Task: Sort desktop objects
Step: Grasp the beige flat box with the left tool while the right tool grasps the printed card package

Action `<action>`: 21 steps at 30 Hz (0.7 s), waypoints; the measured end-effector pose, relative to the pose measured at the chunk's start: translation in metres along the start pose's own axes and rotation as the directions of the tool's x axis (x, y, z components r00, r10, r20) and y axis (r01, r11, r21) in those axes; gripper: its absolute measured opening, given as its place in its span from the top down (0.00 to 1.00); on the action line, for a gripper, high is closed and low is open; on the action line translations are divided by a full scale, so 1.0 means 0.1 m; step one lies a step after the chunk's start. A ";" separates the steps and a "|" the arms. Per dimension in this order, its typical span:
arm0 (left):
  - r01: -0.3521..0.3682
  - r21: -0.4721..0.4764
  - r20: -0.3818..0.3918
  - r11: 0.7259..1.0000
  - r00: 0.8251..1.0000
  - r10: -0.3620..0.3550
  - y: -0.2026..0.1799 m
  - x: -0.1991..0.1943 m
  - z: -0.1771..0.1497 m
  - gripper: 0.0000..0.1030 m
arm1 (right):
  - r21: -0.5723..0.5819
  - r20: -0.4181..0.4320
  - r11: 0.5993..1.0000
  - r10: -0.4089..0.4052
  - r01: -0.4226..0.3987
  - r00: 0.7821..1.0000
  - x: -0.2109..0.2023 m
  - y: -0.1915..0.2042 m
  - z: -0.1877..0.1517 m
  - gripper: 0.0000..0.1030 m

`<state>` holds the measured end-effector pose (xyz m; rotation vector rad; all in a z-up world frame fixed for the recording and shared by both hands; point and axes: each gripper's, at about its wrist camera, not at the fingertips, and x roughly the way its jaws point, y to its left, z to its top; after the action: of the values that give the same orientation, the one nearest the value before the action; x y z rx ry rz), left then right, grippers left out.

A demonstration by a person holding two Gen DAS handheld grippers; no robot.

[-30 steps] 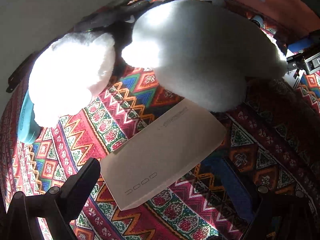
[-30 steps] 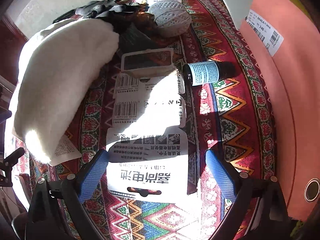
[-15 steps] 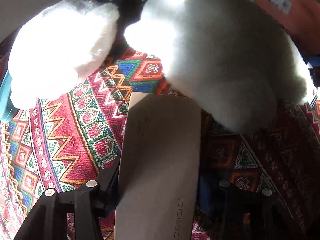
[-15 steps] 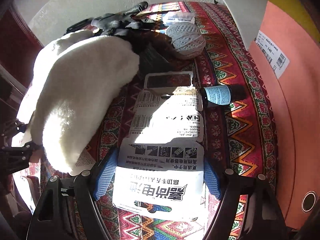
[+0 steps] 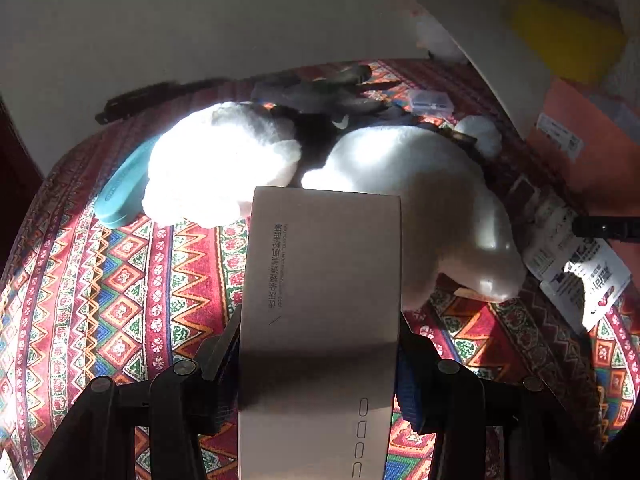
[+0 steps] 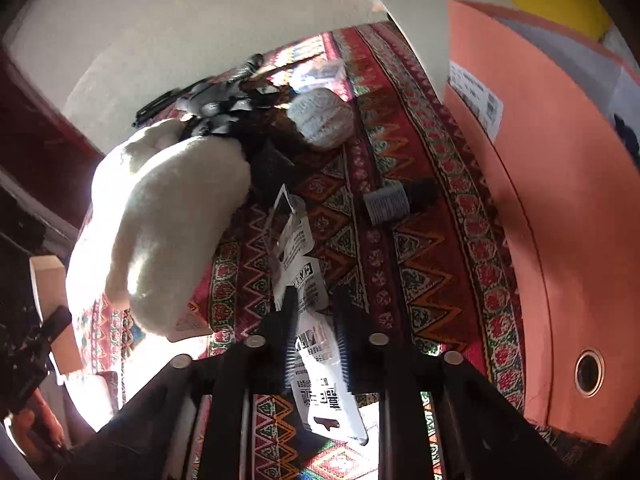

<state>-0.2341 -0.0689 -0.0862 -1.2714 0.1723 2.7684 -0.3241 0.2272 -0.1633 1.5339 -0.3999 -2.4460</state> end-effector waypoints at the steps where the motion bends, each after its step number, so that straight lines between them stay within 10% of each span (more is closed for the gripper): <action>1: -0.009 0.009 0.002 1.000 1.000 0.009 -0.03 0.00 -0.02 0.48 | 0.051 -0.014 0.999 0.018 -0.018 1.000 0.05 -0.08 -0.02 0.29; 11: 0.004 0.019 -0.020 1.000 1.000 -0.004 -0.06 0.09 -0.15 0.48 | 0.101 -0.105 0.995 0.029 -0.018 0.994 0.33 -0.18 -0.06 0.25; 15: 0.007 0.013 -0.019 1.000 1.000 -0.007 -0.04 0.10 -0.16 0.48 | 0.023 -0.100 1.000 0.017 -0.015 0.995 0.35 0.00 -0.04 0.76; 21: 0.010 0.000 -0.011 1.000 1.000 -0.010 0.01 0.07 -0.16 0.48 | 0.017 -0.013 0.984 0.176 -0.176 0.984 0.03 0.13 0.01 0.95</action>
<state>-0.2264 -0.0722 -0.1020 -1.2841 0.1660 2.7535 -0.3262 0.2136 -0.1610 1.4544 -0.5302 -2.3005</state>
